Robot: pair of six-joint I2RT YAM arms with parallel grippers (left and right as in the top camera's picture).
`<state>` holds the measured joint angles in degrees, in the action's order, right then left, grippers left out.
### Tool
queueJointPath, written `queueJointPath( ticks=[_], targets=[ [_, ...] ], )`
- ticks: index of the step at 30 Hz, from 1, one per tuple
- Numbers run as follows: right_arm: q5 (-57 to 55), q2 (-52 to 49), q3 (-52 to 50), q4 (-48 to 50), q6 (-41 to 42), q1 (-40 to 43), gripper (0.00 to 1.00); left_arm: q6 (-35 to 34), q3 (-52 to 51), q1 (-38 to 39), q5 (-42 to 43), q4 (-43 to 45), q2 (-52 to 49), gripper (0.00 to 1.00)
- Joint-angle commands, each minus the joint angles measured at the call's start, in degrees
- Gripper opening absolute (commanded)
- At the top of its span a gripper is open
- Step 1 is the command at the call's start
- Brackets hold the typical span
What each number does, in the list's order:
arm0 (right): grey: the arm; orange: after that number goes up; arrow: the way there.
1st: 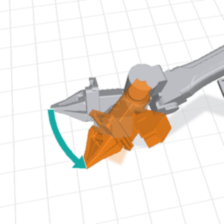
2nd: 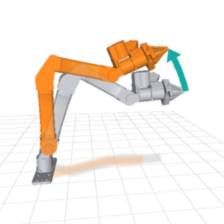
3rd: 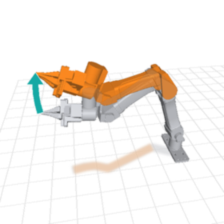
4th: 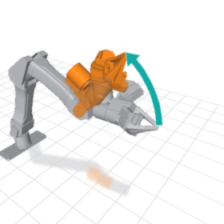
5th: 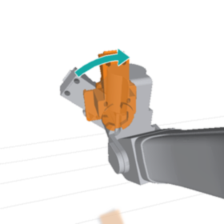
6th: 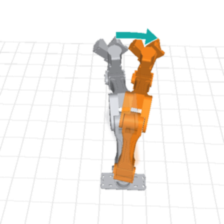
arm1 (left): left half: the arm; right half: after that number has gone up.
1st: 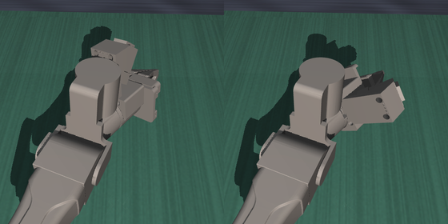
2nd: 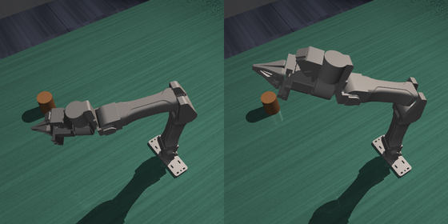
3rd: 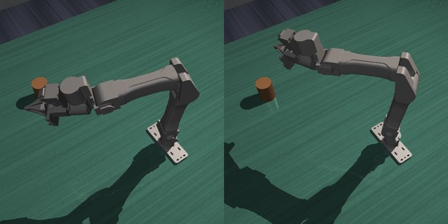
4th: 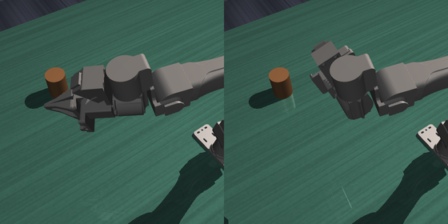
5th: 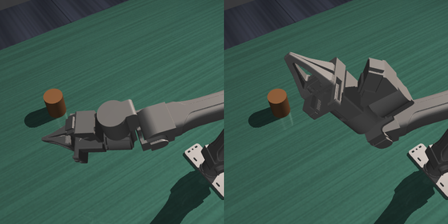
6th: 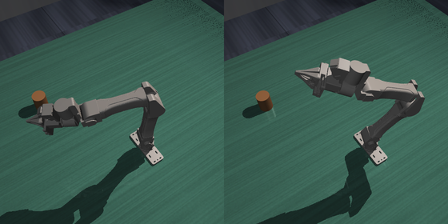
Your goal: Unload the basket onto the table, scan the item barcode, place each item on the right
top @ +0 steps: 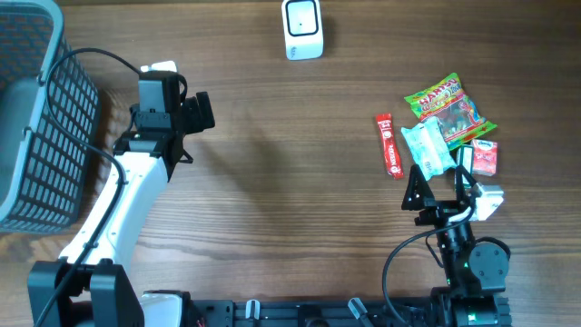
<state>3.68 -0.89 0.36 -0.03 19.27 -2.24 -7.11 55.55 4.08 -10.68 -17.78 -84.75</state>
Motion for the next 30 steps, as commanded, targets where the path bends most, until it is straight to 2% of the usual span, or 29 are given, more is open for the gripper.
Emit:
queueJointPath(
  ticks=[1, 30],
  targets=[
    [0.7, 0.7, -0.1, 0.2, 0.4, 0.2, 1.00, 0.9, 0.2, 0.2, -0.3, 0.2, 0.2, 1.00],
    [0.7, -0.6, -0.1, 0.2, 0.4, 0.2, 1.00, 0.9, 0.2, 0.2, -0.3, -0.1, 2.4, 1.00]
  ],
)
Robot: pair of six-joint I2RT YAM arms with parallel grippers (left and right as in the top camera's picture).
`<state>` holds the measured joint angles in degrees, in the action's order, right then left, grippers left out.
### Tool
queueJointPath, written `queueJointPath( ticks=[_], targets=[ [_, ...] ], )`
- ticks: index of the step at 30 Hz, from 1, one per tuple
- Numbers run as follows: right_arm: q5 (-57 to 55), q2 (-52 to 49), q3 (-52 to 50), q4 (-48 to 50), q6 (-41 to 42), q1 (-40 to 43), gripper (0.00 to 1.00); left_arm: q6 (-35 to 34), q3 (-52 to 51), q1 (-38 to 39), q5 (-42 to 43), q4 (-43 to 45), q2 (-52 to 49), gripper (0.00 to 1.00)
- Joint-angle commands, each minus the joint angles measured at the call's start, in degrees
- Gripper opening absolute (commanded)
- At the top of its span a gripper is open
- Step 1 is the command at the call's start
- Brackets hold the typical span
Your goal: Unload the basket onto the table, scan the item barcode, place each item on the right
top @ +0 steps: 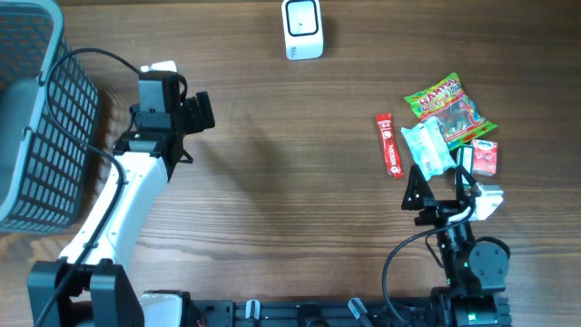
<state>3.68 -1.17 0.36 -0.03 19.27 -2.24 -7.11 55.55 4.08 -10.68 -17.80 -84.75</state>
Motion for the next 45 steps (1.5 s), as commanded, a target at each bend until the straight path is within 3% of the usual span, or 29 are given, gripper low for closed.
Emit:
queueJointPath(
  ticks=[1, 14, 17, 20, 29, 38, 45],
  targets=[
    [0.7, -0.3, -0.1, 0.2, 0.4, 0.2, 1.00, 0.9, 0.2, 0.2, -0.3, -0.1, 3.6, 1.00],
    [0.7, -0.3, -0.1, 0.2, 0.4, 0.2, 1.00, 0.9, 0.2, 0.2, -1.9, -0.6, 40.9, 1.00],
    [0.7, -0.3, -0.1, 0.2, 0.4, 0.2, 1.00, 0.9, 0.2, 0.2, -9.8, -4.2, 47.8, 1.00],
    [0.7, -0.3, -0.1, 0.2, 0.4, 0.2, 1.00, 0.9, 0.2, 0.2, -12.5, -8.7, 53.6, 1.00],
    [0.7, -0.3, -0.1, 0.2, 0.4, 0.2, 1.00, 0.3, 0.2, -1.4, -12.7, -25.9, 72.8, 1.00],
    [0.7, -0.3, -0.1, 0.2, 0.4, 0.2, 1.00, 0.3, -0.1, -3.5, -9.6, -30.3, 83.6, 1.00],
    [0.7, -0.3, -0.1, 0.2, 0.4, 0.2, 1.00, 0.3, -0.5, -4.3, -7.4, -30.4, 84.5, 1.00]
  ],
)
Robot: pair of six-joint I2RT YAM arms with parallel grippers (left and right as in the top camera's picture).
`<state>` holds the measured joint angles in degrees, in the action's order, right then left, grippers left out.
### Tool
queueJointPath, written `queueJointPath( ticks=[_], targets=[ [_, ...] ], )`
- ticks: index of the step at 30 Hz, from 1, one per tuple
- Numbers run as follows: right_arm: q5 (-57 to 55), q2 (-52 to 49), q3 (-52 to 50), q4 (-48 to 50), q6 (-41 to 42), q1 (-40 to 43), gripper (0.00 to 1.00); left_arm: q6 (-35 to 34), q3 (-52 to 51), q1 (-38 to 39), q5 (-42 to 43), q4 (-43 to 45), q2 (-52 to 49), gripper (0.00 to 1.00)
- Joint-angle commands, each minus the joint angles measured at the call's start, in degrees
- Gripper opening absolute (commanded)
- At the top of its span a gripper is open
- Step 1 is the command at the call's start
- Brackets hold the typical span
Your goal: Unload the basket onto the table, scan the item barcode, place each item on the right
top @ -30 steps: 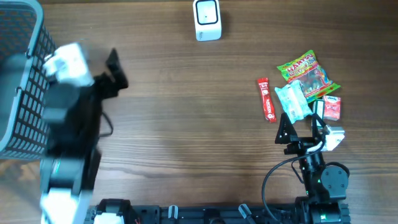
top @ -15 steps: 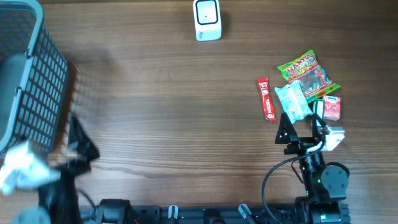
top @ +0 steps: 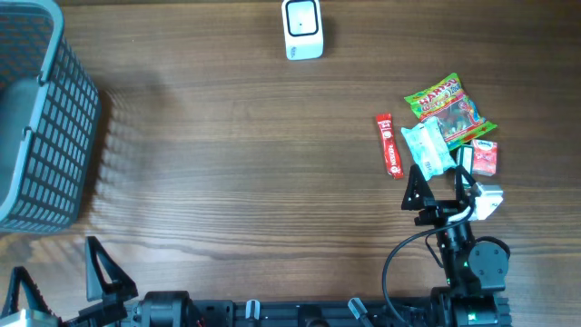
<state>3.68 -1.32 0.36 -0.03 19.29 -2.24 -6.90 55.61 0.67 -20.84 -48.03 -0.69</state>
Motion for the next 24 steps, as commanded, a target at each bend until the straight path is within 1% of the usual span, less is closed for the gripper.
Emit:
queueJointPath(
  ticks=[1, 9, 11, 13, 15, 18, 19, 24],
  targets=[
    [0.7, -0.1, -0.1, 0.2, 0.4, 0.2, 1.00, 0.0, -0.5, -1.4, 4.2, -0.3, 0.4, 1.00],
    [0.7, -0.1, -0.1, 0.2, 0.4, 0.2, 1.00, 0.0, -0.5, -1.9, 7.9, -0.2, 0.4, 1.00],
    [0.7, -0.1, -0.1, 0.2, 0.4, 0.2, 1.00, 0.0, -0.5, -1.9, 9.4, 1.0, 0.4, 1.00],
    [0.7, -0.1, -0.1, 0.2, 0.3, 0.2, 1.00, 0.0, -0.5, -1.9, 10.8, 4.3, 0.4, 1.00],
    [0.7, -0.1, -0.1, 0.2, 0.4, 0.2, 1.00, 0.0, -0.5, -1.9, 13.2, 9.9, 0.4, 1.00],
    [0.7, -0.1, -0.1, 0.2, 0.4, 0.2, 1.00, 0.0, -0.5, -1.9, 16.2, 16.0, 0.4, 1.00],
    [0.7, -0.1, -0.1, 0.2, 0.4, 0.2, 1.00, 0.0, -0.8, -1.9, 18.1, 19.5, 0.4, 1.00],
    [0.7, -0.2, -0.1, 0.2, 0.4, 0.2, 1.00, 0.0, -5.6, -1.9, 21.2, 34.0, 0.4, 1.00]
  ],
)
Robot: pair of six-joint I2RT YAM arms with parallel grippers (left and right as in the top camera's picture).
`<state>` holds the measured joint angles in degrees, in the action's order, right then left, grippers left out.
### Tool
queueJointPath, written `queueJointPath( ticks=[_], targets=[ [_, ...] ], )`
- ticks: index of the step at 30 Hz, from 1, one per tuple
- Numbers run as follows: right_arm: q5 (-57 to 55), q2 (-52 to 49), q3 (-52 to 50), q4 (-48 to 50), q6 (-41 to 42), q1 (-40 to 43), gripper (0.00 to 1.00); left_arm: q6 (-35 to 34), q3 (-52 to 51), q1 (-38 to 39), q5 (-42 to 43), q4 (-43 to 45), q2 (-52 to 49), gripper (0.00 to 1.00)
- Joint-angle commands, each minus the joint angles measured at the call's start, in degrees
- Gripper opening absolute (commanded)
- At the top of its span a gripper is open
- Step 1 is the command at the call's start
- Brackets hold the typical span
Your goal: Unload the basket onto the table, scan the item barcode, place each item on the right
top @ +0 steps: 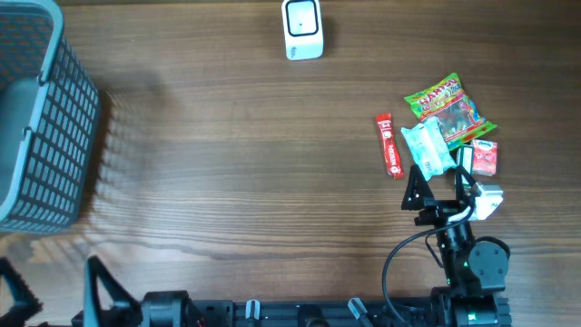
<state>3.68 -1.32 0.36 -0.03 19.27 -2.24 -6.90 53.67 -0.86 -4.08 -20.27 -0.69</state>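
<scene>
The white barcode scanner [302,29] stands at the far edge of the table, middle. The items lie in a cluster at the right: a red stick packet [389,145], a colourful gummy bag [447,104], a pale teal packet [427,148] and a small red packet [485,157]. Just in front of the cluster, my right gripper [440,188] stands open, with nothing between its fingers. My left gripper [54,295] sits at the front left corner, open and holding nothing, far from the items.
A grey mesh basket [36,118] fills the left edge of the table. A small white object [490,200] lies beside the right gripper's outer finger. Cables and the arm bases run along the front edge.
The left gripper's fingers have dropped slightly lower toward the front edge of the view. The right arm and the items have not moved.
At the two oldest moments the left arm was stretched out beside the basket, its gripper mid-left on the table. By the last earlier moment it was back at the front left corner, and now sits slightly lower. The right gripper stayed open by the items throughout.
</scene>
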Motion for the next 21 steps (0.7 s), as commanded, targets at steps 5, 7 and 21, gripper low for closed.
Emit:
queueJointPath(
  ticks=[5, 7, 21],
  targets=[
    [0.7, -0.1, -0.1, 0.2, 0.4, 0.2, 1.00, 0.0, -12.1, -0.3, 7.3, 20.6, 0.4, 1.00],
    [0.7, -0.1, -0.1, 0.2, 0.4, 0.2, 1.00, 0.0, -16.3, -0.3, 7.9, 25.9, 0.4, 1.00],
    [0.7, -0.1, -0.1, 0.2, 0.4, 0.2, 1.00, -8.4, -44.7, -0.3, 9.6, 50.9, 0.5, 1.00]
  ],
)
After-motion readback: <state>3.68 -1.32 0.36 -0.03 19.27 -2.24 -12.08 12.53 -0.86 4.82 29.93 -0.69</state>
